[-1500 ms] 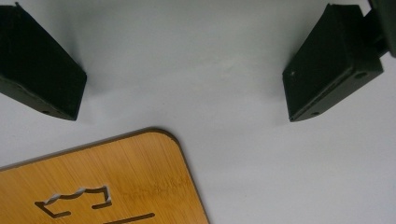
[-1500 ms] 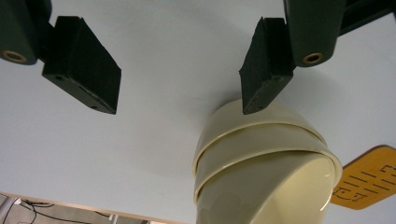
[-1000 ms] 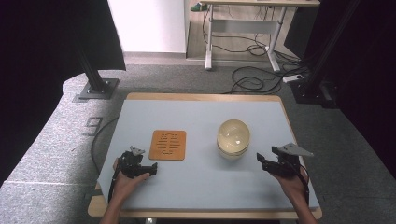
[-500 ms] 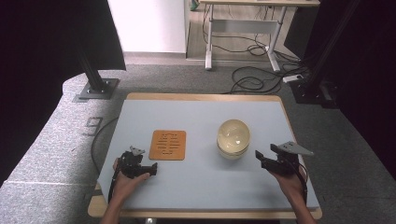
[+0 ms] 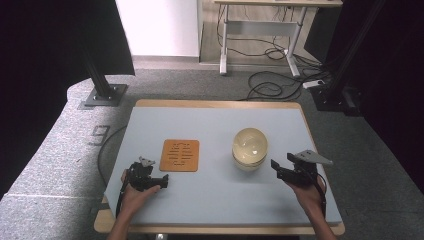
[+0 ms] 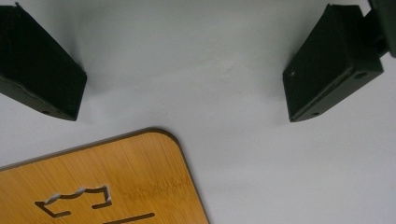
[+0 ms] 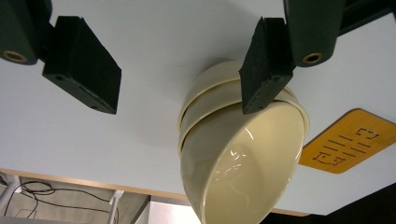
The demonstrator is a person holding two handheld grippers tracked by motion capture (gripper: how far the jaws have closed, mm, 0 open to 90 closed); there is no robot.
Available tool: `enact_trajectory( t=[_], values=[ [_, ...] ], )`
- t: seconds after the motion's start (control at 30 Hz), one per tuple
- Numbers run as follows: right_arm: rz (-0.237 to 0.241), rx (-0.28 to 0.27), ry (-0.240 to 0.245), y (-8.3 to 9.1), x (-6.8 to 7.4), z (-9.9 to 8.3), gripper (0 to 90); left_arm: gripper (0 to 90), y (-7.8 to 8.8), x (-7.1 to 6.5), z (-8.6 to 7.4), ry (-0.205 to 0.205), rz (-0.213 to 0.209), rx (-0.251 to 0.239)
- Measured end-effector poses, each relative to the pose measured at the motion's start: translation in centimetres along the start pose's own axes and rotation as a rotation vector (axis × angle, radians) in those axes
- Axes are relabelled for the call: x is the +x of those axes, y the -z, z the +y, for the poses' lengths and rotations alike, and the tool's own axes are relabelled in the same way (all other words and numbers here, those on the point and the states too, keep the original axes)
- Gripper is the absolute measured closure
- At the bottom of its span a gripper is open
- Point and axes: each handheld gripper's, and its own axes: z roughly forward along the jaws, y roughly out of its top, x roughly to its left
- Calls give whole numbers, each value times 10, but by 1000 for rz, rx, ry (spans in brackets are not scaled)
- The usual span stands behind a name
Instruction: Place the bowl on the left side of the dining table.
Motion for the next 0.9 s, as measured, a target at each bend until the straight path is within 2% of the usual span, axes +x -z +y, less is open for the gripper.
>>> enact_trajectory(
  t=[0.9],
  values=[
    [-9,-9,21,-2,6,22,290,0,0,0,0,0,1,-1]
  ],
)
